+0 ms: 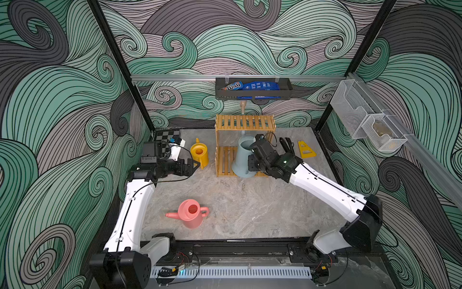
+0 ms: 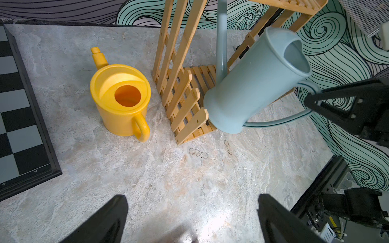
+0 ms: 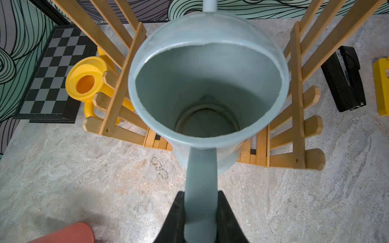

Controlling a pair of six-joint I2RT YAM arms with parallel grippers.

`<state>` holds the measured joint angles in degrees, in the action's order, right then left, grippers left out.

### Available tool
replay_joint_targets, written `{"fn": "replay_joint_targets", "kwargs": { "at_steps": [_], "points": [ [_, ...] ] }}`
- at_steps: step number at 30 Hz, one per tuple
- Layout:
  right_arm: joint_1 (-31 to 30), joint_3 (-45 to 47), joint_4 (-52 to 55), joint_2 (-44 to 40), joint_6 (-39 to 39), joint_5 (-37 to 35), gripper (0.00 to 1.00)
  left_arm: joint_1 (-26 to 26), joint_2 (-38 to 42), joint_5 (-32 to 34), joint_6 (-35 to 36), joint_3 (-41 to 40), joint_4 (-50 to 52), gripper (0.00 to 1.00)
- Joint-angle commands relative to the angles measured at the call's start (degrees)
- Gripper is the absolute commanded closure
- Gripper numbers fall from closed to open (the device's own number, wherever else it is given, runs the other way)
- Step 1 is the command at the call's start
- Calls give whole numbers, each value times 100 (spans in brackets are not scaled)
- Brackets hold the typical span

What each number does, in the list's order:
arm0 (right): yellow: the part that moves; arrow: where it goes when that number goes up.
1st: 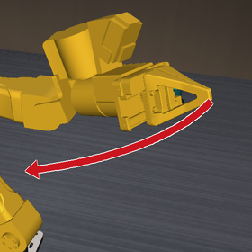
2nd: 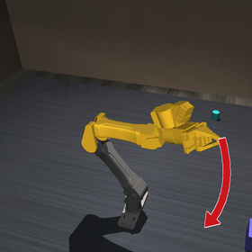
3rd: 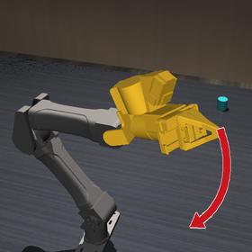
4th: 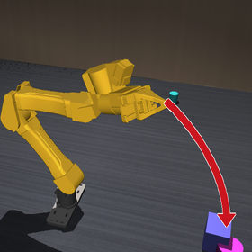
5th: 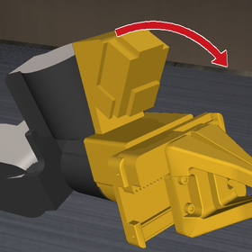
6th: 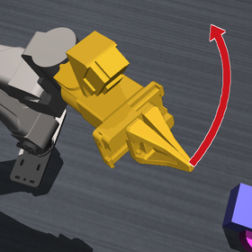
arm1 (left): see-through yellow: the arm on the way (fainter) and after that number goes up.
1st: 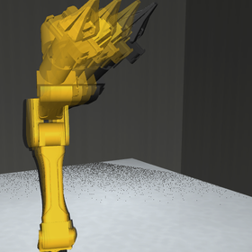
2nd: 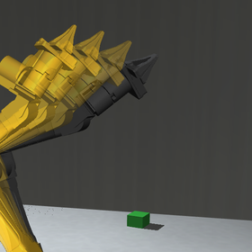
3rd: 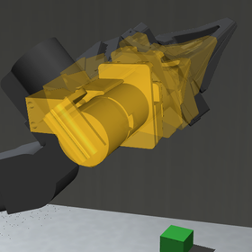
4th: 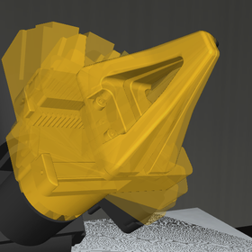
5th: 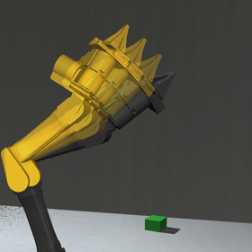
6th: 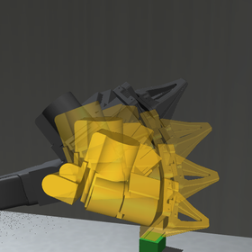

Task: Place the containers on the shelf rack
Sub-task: 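Place the container on the shelf.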

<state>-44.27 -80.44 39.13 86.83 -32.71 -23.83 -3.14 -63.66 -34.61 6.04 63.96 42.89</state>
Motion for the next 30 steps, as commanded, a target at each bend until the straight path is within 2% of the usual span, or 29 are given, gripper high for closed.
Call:
{"fn": "replay_joint_targets", "kwargs": {
  "at_steps": [1,10,14,18,19,24,30],
  "points": [
    [-85,-301,-402,139,-128,-359,99,78,-52,83,77,21,21,1],
    [-126,-374,-414,451,-275,-453,95,269,-120,169,124,72,66,1],
    [-126,-437,-358,514,-326,-442,84,309,-153,196,125,119,121,1],
    [-142,-437,-384,519,-339,-216,58,376,-181,209,145,143,132,1],
    [-142,-479,-381,525,-301,-117,54,381,-182,201,143,158,153,1],
    [-238,-593,-291,521,-263,138,45,394,-186,267,156,123,118,1],
    [-263,-690,-105,454,-376,456,43,398,-201,374,165,150,149,1]
  ]
}}
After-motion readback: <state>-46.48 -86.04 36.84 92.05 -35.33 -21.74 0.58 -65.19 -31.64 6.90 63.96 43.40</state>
